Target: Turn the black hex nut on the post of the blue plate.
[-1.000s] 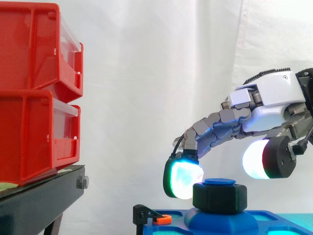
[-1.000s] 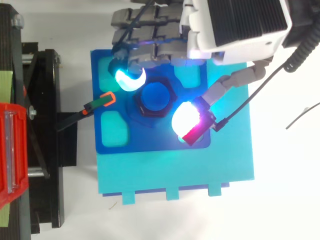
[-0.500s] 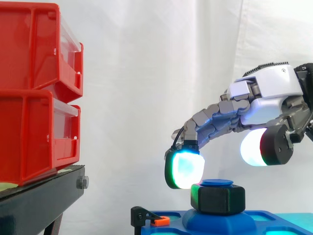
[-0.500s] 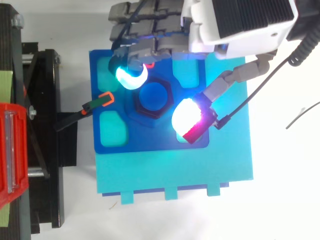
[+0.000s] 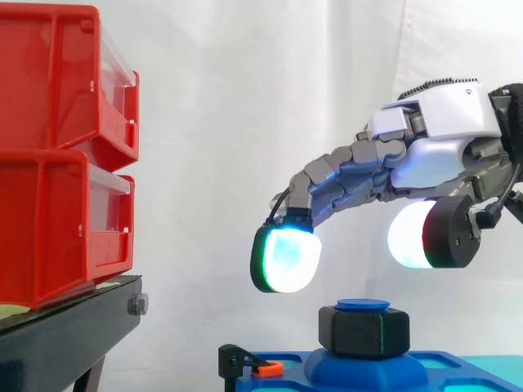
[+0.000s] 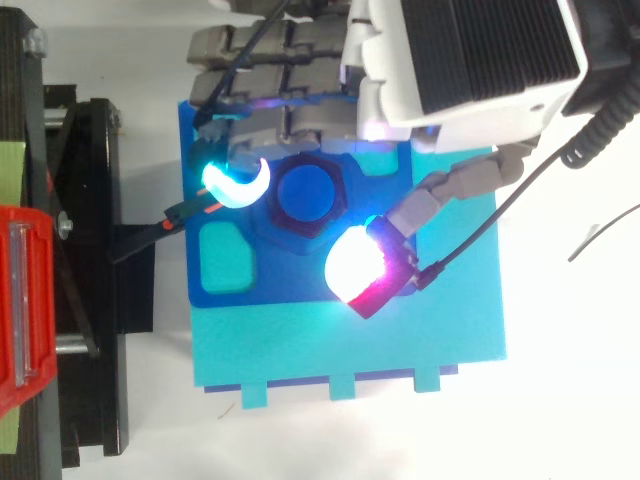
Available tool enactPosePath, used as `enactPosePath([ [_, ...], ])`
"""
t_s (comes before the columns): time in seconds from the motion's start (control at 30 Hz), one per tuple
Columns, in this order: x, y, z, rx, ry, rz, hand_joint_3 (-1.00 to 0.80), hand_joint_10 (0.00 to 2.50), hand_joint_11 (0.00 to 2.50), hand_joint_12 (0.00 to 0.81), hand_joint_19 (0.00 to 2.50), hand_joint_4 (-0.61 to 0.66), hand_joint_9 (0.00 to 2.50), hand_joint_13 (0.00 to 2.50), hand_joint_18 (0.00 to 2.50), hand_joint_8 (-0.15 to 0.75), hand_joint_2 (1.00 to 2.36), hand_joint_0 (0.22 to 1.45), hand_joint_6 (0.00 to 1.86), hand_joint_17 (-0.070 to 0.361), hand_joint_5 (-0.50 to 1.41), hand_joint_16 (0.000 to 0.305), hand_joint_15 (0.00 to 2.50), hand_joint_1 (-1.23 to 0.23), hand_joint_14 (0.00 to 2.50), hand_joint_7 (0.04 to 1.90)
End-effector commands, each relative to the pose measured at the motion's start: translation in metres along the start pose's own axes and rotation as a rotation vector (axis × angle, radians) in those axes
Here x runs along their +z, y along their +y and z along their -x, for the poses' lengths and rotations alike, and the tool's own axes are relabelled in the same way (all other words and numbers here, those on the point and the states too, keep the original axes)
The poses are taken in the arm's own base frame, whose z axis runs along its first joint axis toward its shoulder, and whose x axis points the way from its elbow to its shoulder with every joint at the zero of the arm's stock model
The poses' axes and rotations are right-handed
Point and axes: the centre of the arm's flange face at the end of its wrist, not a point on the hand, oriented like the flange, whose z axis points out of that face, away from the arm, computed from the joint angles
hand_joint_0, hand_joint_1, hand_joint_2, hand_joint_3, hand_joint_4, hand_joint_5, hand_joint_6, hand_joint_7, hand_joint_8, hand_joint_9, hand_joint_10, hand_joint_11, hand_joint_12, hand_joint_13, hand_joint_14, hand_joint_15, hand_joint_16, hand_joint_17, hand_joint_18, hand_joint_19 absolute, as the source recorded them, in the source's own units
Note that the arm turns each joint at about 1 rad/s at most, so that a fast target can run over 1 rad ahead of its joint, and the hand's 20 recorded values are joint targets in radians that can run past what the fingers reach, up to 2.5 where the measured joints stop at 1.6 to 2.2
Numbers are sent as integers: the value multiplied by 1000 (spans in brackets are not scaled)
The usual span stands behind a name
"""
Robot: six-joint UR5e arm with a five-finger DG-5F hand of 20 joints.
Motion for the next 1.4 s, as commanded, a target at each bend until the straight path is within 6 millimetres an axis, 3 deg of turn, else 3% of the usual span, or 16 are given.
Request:
enactPosePath([
  [0.0,5,8,-1,-2,-6,-8,-500,0,0,398,18,196,316,35,0,278,1000,431,502,148,-217,66,0,-625,0,771],
  [0.63,17,33,-13,-29,-1,-36,-500,1,4,382,5,190,304,39,0,260,1000,469,502,140,-220,62,0,-752,0,829],
  [0.77,16,33,-15,-39,3,-53,-500,0,4,376,14,184,302,37,0,253,1000,488,502,137,-219,61,0,-764,0,840],
  [0.93,15,31,-30,-39,3,-58,-500,0,5,368,7,180,304,44,0,246,1000,513,503,133,-218,59,0,-786,0,861],
  [1.37,15,29,-31,-53,0,-71,-492,0,9,351,0,137,312,76,0,226,1001,584,502,124,-212,55,0,-844,0,982],
])
